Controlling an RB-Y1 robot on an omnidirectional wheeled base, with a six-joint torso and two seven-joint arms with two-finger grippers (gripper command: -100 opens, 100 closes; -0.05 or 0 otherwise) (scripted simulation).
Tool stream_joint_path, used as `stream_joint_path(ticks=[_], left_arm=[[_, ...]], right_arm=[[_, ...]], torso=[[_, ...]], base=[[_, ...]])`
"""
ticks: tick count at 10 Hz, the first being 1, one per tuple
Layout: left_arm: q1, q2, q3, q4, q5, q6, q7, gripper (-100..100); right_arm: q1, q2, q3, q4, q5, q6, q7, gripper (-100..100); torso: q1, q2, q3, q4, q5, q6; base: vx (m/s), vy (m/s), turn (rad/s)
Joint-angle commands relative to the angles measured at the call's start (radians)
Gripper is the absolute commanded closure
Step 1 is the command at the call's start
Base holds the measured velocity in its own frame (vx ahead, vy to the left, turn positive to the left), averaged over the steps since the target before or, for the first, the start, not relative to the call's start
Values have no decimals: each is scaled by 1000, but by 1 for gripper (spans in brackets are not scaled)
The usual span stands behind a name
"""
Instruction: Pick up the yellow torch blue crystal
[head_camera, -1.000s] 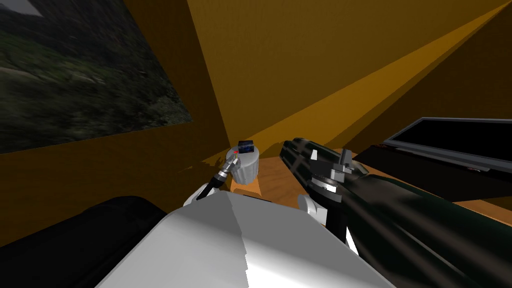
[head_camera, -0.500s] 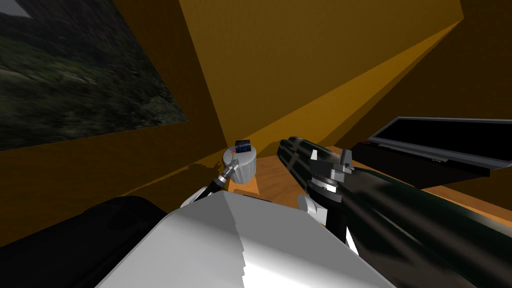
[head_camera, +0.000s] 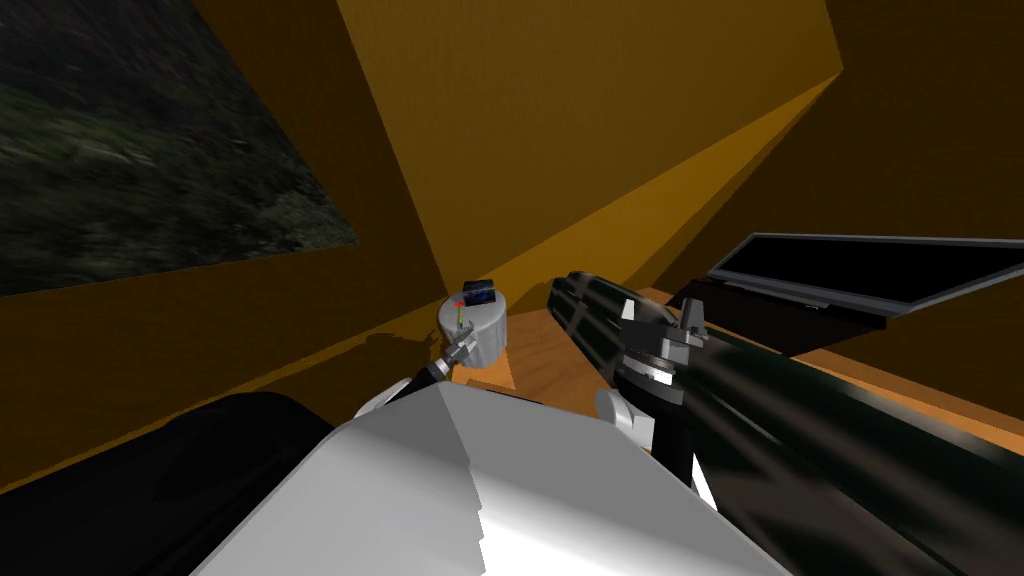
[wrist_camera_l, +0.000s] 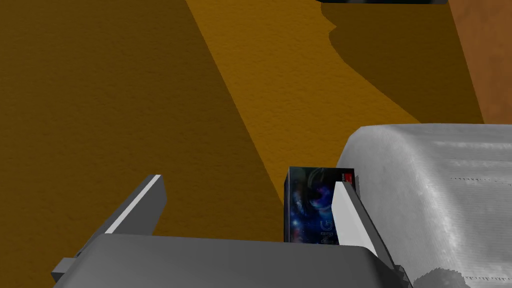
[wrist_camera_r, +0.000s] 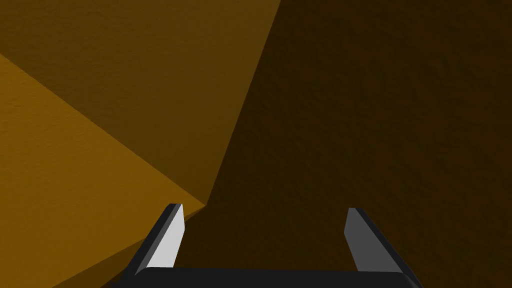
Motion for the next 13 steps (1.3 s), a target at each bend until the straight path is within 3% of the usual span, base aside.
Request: stream_joint_path(ticks=[1,2,3,4,5,6,7,8,9,10,11,12,13], left_arm=[[6,50,-47,50,23,-18,44,-100],[6,68,-47,57,23,-18,44,-100],[8,100,-91,98,43,-26,79,-100],[8,119,-91,103,43,-26,79,-100],[11,150,-136,150,62,-33,113,-100],[11,165,-136,150,62,-33,113,-100],[13,196,-181,198,82,-40,145,-100],[13,217,-181,198,82,-40,145,-100],[16,254,-226,247,101,-47,176,-100],[16,263,-228,247,101,-47,176,-100],[19,298,-275,296,120,-53,206,-100],[19,307,-276,296,120,-53,206,-100],[22,337,-324,345,139,-59,233,-100]], right_arm=[[0,0,0,0,0,0,0,0],[0,0,0,0,0,0,0,0],[0,0,0,0,0,0,0,0],[0,0,0,0,0,0,0,0],[0,0,0,0,0,0,0,0],[0,0,0,0,0,0,0,0],[0,0,0,0,0,0,0,0],[0,0,0,0,0,0,0,0],[0,0,0,0,0,0,0,0],[0,0,0,0,0,0,0,0],[0,0,0,0,0,0,0,0],[0,0,0,0,0,0,0,0],[0,0,0,0,0,0,0,0]], torso=[[0,0,0,0,0,0],[-1,0,0,0,0,0],[0,0,0,0,0,0],[0,0,0,0,0,1],[1,-1,0,0,0,0],[0,-1,-1,0,0,1],[1,-1,-1,0,0,0],[1,-2,-1,0,0,0],[1,-2,-1,0,0,0],[1,-2,-1,0,0,1],[1,-3,-2,-1,0,0],[1,-4,-2,-1,0,0],[2,-3,-2,-1,0,0]], base=[[-24,-68,-165],[-20,-53,-61],[-12,-62,-154],[-7,-47,-92],[-4,-50,-205],[4,-42,-84],[17,-53,-159],[15,-43,-92],[21,-48,-216],[25,-35,-104],[45,-39,-198],[32,-30,-124],[41,-39,-222]])
